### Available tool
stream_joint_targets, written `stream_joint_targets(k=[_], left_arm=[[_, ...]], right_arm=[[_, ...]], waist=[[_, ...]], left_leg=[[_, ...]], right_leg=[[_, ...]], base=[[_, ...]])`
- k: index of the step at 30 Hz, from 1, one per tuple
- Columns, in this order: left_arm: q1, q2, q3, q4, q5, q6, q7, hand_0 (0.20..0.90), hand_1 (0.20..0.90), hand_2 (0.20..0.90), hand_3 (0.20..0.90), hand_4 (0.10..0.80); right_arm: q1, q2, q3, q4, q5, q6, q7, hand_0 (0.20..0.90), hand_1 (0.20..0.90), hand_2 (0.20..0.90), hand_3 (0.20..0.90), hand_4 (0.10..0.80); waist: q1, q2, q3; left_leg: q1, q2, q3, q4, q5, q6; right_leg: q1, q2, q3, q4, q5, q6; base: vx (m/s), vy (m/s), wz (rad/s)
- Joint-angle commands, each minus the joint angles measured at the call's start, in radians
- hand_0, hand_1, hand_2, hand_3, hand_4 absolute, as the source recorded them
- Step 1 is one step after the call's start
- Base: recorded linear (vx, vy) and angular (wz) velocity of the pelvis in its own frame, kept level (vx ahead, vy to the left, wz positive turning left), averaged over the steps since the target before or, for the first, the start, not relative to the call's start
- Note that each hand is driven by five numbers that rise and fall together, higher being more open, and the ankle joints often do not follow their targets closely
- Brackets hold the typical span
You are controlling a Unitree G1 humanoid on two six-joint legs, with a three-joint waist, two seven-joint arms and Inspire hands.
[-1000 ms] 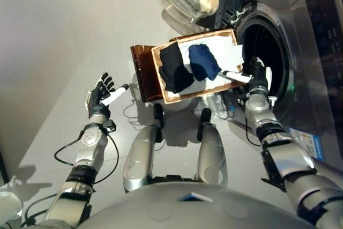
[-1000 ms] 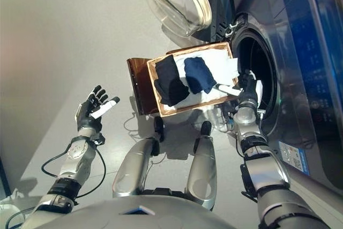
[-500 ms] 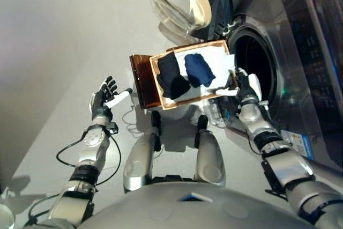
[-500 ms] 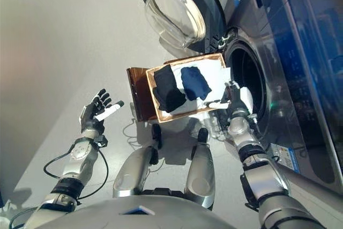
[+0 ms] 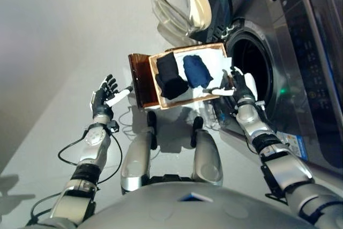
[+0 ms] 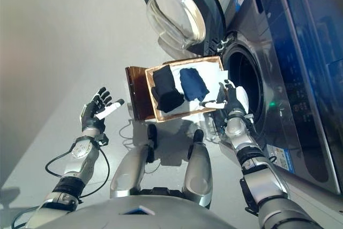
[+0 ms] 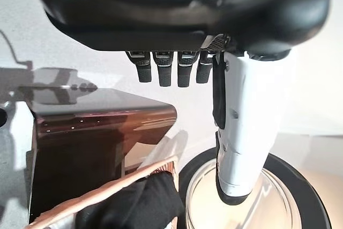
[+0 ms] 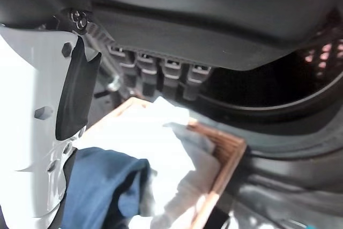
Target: Pick up the clothes and place them into the washing machine
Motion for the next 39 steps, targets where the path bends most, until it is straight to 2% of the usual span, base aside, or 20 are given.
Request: stream_joint_targets(k=[1, 6, 15, 26, 27, 32, 39], left_arm=[[0.036, 0.061, 0.043, -0.124, 0.004, -0.084, 0.005, 0.900, 0.900, 0.900, 0.900, 0.800], [0.062, 0.068, 0.052, -0.159, -0.002, -0.079, -0.013, 0.900, 0.900, 0.900, 0.900, 0.800], [0.087, 0.104, 0.059, -0.182, -0.015, -0.084, -0.036, 0.900, 0.900, 0.900, 0.900, 0.800], [0.088, 0.134, 0.048, -0.220, -0.051, -0.082, -0.037, 0.900, 0.900, 0.900, 0.900, 0.800], [0.088, 0.133, 0.047, -0.223, -0.053, -0.082, -0.039, 0.900, 0.900, 0.900, 0.900, 0.800], [0.075, 0.148, 0.041, -0.239, -0.061, -0.079, -0.045, 0.900, 0.900, 0.900, 0.900, 0.800], [0.056, 0.151, 0.063, -0.227, -0.048, -0.073, -0.025, 0.900, 0.900, 0.900, 0.900, 0.800]], right_arm=[[-0.018, -0.078, -0.034, -0.093, -0.002, -0.060, -0.015, 0.900, 0.900, 0.900, 0.900, 0.800], [-0.021, -0.099, -0.038, -0.093, 0.019, -0.074, 0.003, 0.900, 0.900, 0.900, 0.900, 0.800], [-0.108, -0.140, 0.016, -0.028, 0.001, -0.070, 0.022, 0.900, 0.900, 0.900, 0.900, 0.800], [-0.247, -0.119, 0.047, 0.093, 0.047, -0.052, 0.022, 0.900, 0.900, 0.900, 0.900, 0.800], [-0.252, -0.113, 0.050, 0.104, 0.054, -0.050, 0.025, 0.900, 0.900, 0.900, 0.900, 0.800], [-0.312, -0.102, 0.055, 0.214, 0.079, -0.028, 0.042, 0.900, 0.900, 0.900, 0.900, 0.800], [-0.323, -0.044, 0.049, 0.236, 0.101, -0.015, 0.050, 0.900, 0.900, 0.900, 0.900, 0.800]], waist=[[0.009, 0.008, -0.032], [0.015, 0.006, -0.044], [0.045, 0.001, -0.069], [0.083, -0.008, -0.056], [0.087, -0.007, -0.054], [0.104, -0.008, -0.034], [0.110, -0.021, -0.027]], left_leg=[[-0.087, 0.031, -0.049, 0.223, -0.131, -0.060], [-0.156, 0.038, -0.054, 0.315, -0.172, -0.053], [-0.208, 0.024, -0.057, 0.310, -0.160, -0.048], [-0.245, -0.004, -0.074, 0.273, -0.134, -0.037], [-0.234, -0.003, -0.076, 0.281, -0.165, -0.040], [-0.255, -0.015, -0.083, 0.281, -0.160, -0.037], [-0.258, -0.022, -0.088, 0.278, -0.164, -0.030]], right_leg=[[-0.068, 0.025, 0.001, 0.042, 0.042, -0.019], [-0.133, 0.014, -0.009, 0.138, 0.007, -0.024], [-0.178, 0.003, -0.020, 0.139, 0.008, -0.023], [-0.194, -0.013, -0.039, 0.106, 0.039, -0.011], [-0.184, -0.012, -0.038, 0.118, 0.010, -0.005], [-0.189, -0.022, -0.050, 0.119, 0.011, -0.001], [-0.189, -0.025, -0.060, 0.116, 0.011, -0.001]], base=[[-0.026, 0.007, 0.05], [-0.012, 0.004, 0.04], [-0.006, 0.007, 0.04], [0.014, 0.021, 0.10], [0.095, 0.020, 0.13], [0.023, 0.027, 0.16], [0.006, 0.004, 0.03]])
